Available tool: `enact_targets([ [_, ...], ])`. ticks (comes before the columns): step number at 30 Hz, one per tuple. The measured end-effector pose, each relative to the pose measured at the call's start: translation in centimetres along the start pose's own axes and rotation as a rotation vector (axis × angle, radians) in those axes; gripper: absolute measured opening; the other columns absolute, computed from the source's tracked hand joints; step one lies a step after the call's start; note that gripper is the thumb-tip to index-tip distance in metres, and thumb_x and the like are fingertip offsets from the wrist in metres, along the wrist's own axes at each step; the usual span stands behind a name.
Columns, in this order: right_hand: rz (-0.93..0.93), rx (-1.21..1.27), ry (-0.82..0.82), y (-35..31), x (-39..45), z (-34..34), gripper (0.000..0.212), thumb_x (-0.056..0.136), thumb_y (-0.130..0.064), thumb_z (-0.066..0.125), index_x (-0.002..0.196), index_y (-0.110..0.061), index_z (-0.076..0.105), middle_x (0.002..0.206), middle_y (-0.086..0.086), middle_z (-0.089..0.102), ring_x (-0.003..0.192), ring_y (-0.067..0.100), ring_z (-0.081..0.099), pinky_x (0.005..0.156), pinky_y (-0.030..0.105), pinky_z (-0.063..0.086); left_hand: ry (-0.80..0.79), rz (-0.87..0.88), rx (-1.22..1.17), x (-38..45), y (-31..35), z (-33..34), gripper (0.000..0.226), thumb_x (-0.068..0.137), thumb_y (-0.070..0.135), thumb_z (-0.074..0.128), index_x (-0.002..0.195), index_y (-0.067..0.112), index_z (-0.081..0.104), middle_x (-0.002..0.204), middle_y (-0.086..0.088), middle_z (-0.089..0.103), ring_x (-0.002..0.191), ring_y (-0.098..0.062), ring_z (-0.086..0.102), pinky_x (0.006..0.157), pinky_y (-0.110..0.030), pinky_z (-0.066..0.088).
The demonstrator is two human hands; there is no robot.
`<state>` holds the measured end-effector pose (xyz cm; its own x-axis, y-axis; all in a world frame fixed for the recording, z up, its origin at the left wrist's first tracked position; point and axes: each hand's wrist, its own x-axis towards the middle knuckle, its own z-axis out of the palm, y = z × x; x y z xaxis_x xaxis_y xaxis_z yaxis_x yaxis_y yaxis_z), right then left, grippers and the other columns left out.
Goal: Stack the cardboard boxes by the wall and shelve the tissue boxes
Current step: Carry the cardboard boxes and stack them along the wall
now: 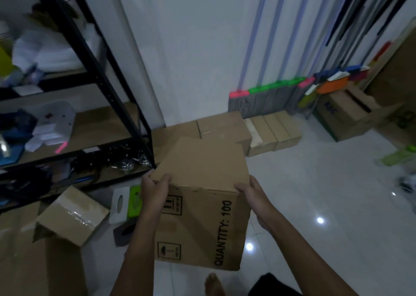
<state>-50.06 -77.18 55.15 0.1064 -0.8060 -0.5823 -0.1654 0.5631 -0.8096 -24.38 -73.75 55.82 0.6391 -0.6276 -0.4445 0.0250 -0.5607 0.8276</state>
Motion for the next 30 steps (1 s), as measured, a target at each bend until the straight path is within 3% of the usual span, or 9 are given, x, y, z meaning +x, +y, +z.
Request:
enact_targets([
  [4, 0.024, 0.012, 0.033, -2.6, 5.9, -0.4, 0.046, 0.1, -0.028, 0.054, 0.144, -0.022, 0.045, 0.133, -0.001, 0.059, 0.119, 0.021, 0.057, 0.101, 0.039, 0.047, -0.035, 0.008, 0.031, 4.8, 4.0, 3.3, 0.059, 0.093, 0.025, 0.068, 0.145, 0.013, 0.044, 0.124, -0.005, 0.057, 0.107, -0.022, 0.054, 0.094, -0.034, 0.046],
  [8, 0.063, 0.04, 0.027, -5.5, 12.3, -0.7, 0.039, 0.099, -0.031, 0.056, 0.137, -0.025, 0.05, 0.127, -0.001, 0.063, 0.111, 0.02, 0.061, 0.089, 0.037, 0.051, -0.016, 0.027, 0.111, 11.2, 7.0, 6.6, 0.091, 0.059, 0.06, 0.064, 0.14, 0.023, 0.047, 0.124, -0.003, 0.062, 0.12, -0.03, 0.057, 0.105, -0.05, 0.048],
  [13, 0.164, 0.016, -0.036, -10.0, 22.7, -1.1, 0.035, 0.098, -0.027, 0.057, 0.132, -0.02, 0.054, 0.124, 0.003, 0.065, 0.109, 0.025, 0.063, 0.096, 0.045, 0.053, 0.01, 0.072, 0.234, 18.3, 12.0, 11.2, 0.096, 0.053, 0.068, 0.063, 0.139, 0.028, 0.048, 0.132, -0.003, 0.058, 0.122, -0.03, 0.053, 0.103, -0.051, 0.048],
  [16, 0.255, -0.012, -0.096, -13.7, 28.6, -1.7, 0.023, 0.1, -0.018, 0.054, 0.123, -0.014, 0.056, 0.117, 0.005, 0.067, 0.1, 0.022, 0.063, 0.074, 0.034, 0.053, 0.012, 0.11, 0.298, 22.2, 16.2, 14.0, 0.09, 0.054, 0.061, 0.074, 0.135, 0.03, 0.05, 0.12, -0.001, 0.056, 0.118, -0.026, 0.051, 0.099, -0.045, 0.05],
  [19, 0.328, -0.105, -0.126, -15.4, 33.5, -2.2, 0.019, 0.096, -0.014, 0.053, 0.112, -0.007, 0.06, 0.096, 0.006, 0.066, 0.084, 0.022, 0.06, 0.071, 0.031, 0.048, -0.022, 0.165, 0.342, 25.4, 19.7, 16.8, 0.069, 0.07, 0.038, 0.086, 0.128, 0.036, 0.049, 0.101, 0.01, 0.05, 0.094, -0.014, 0.054, 0.08, -0.032, 0.051],
  [21, 0.358, -0.17, -0.149, -15.6, 36.3, -2.3, 0.021, 0.092, -0.018, 0.053, 0.108, -0.005, 0.06, 0.086, 0.009, 0.062, 0.078, 0.023, 0.055, 0.07, 0.035, 0.045, -0.052, 0.242, 0.407, 27.9, 20.9, 18.9, 0.071, 0.068, 0.042, 0.086, 0.13, 0.033, 0.051, 0.104, 0.007, 0.055, 0.092, -0.013, 0.057, 0.076, -0.037, 0.056],
  [24, 0.44, -0.193, -0.159, -14.5, 39.1, -1.8, 0.02, 0.094, -0.021, 0.052, 0.107, -0.008, 0.059, 0.096, 0.013, 0.067, 0.086, 0.028, 0.062, 0.068, 0.034, 0.048, -0.122, 0.351, 0.507, 31.2, 21.6, 22.1, 0.077, 0.064, 0.049, 0.079, 0.134, 0.036, 0.05, 0.107, 0.005, 0.056, 0.097, -0.02, 0.058, 0.079, -0.043, 0.057],
  [27, 0.529, -0.126, -0.13, -13.7, 40.4, 0.1, 0.013, 0.091, -0.006, 0.048, 0.085, -0.011, 0.057, 0.08, 0.011, 0.061, 0.076, 0.024, 0.055, 0.066, 0.033, 0.046, -0.229, 0.456, 0.606, 33.7, 22.0, 25.2, 0.071, 0.069, 0.042, 0.072, 0.135, 0.034, 0.05, 0.099, 0.008, 0.056, 0.084, -0.018, 0.056, 0.073, -0.044, 0.054],
  [30, 0.62, -0.034, -0.084, -12.1, 41.8, 2.8, 0.023, 0.092, 0.002, 0.047, 0.073, -0.007, 0.057, 0.069, 0.012, 0.059, 0.068, 0.023, 0.054, 0.062, 0.032, 0.049, -0.336, 0.543, 0.725, 36.9, 21.6, 27.5, 0.07, 0.069, 0.038, 0.07, 0.137, 0.032, 0.052, 0.115, 0.01, 0.056, 0.096, -0.022, 0.054, 0.081, -0.042, 0.051],
])
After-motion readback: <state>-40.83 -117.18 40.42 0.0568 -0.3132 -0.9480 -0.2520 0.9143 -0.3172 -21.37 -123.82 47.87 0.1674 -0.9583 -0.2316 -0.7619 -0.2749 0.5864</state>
